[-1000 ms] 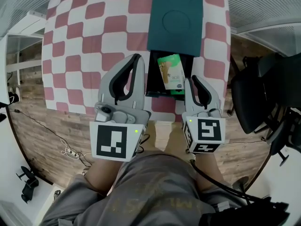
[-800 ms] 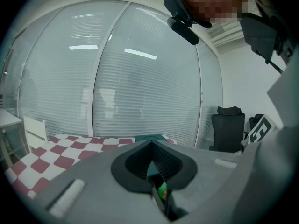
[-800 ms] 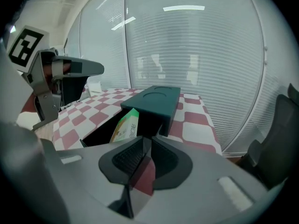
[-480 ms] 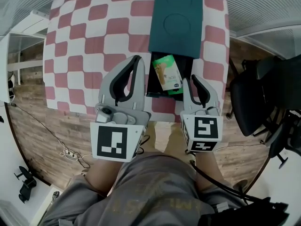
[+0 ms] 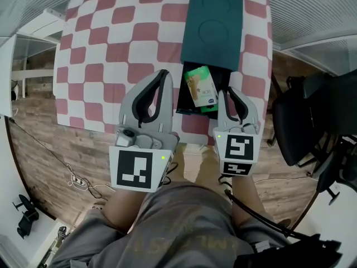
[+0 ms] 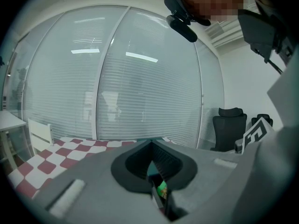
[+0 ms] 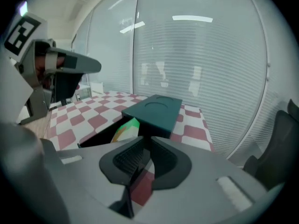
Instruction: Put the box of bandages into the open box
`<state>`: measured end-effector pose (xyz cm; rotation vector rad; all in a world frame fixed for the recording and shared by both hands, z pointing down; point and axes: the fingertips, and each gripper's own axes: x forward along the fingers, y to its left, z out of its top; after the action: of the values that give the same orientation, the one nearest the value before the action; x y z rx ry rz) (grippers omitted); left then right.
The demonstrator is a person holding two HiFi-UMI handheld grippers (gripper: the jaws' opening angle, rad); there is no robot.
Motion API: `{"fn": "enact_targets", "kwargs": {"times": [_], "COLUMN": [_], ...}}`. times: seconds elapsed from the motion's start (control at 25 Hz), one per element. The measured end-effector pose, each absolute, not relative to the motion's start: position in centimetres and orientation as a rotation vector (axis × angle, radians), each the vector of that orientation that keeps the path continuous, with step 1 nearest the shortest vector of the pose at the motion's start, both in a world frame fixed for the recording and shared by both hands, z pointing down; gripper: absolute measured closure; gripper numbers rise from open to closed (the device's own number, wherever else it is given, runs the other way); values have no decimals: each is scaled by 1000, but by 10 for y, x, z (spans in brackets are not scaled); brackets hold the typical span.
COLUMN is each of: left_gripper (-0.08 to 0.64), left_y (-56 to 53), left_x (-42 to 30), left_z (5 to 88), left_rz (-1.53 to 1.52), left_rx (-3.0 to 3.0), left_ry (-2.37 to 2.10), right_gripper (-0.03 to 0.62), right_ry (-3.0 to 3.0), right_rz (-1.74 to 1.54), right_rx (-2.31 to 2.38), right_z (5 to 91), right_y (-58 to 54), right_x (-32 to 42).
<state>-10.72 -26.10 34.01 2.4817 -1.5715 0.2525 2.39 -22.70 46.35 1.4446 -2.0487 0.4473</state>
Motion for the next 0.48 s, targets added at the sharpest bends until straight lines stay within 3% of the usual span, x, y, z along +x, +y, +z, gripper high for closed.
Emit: {"fn": "enact_targets", "kwargs": {"times": [0.16, 0.28, 0.48], "left_gripper": [560, 560, 560], "left_y": [-259, -259, -262], "left_x": [-110, -112, -118], "left_z": [339, 339, 341], "left_rz": [243, 243, 243], "left_rx": [2479, 2476, 2470], "left_ry": [-1579, -1579, -1581], "right_gripper": [484, 513, 506], "right_ry": [-2085, -1989, -1951], "right_rz": [364, 344, 368], "right_rx": [1368, 1340, 1369], "right_z": [459, 472, 477], "right_y": [-227, -229, -240], "right_x": [9, 17, 32]}}
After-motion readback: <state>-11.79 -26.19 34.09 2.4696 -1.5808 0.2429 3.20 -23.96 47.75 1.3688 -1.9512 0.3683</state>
